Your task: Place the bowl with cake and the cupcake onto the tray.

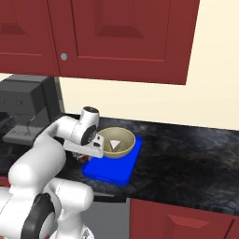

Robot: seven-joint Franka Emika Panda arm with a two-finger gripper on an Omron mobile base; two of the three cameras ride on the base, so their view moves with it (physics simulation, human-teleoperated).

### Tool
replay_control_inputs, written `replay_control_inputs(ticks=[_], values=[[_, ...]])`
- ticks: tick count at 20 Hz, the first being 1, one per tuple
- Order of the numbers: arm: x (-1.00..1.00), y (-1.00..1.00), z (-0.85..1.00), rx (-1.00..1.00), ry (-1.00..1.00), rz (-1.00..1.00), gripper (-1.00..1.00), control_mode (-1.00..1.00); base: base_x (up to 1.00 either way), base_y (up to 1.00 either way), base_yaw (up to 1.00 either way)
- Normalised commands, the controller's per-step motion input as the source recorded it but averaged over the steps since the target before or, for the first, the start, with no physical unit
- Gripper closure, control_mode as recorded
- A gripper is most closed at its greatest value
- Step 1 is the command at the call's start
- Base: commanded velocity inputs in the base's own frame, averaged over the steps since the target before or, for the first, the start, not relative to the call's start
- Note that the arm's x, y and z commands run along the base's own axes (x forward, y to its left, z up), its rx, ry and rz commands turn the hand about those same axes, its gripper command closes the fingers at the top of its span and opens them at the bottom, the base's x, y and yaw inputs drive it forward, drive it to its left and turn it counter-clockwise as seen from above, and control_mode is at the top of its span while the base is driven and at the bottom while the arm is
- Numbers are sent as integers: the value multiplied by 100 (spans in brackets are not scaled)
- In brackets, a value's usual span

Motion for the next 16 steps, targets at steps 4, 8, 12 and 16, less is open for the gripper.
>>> replay_control_inputs(ticks=[4,8,12,16], values=[[0,-56,-14,-2,2,0,100,-100,0,0,0],[0,-51,-25,0,0,0,100,-100,0,0,0],[0,-28,-6,0,0,0,100,-100,0,0,0],[0,-1,-5,0,0,0,100,-100,0,0,0]])
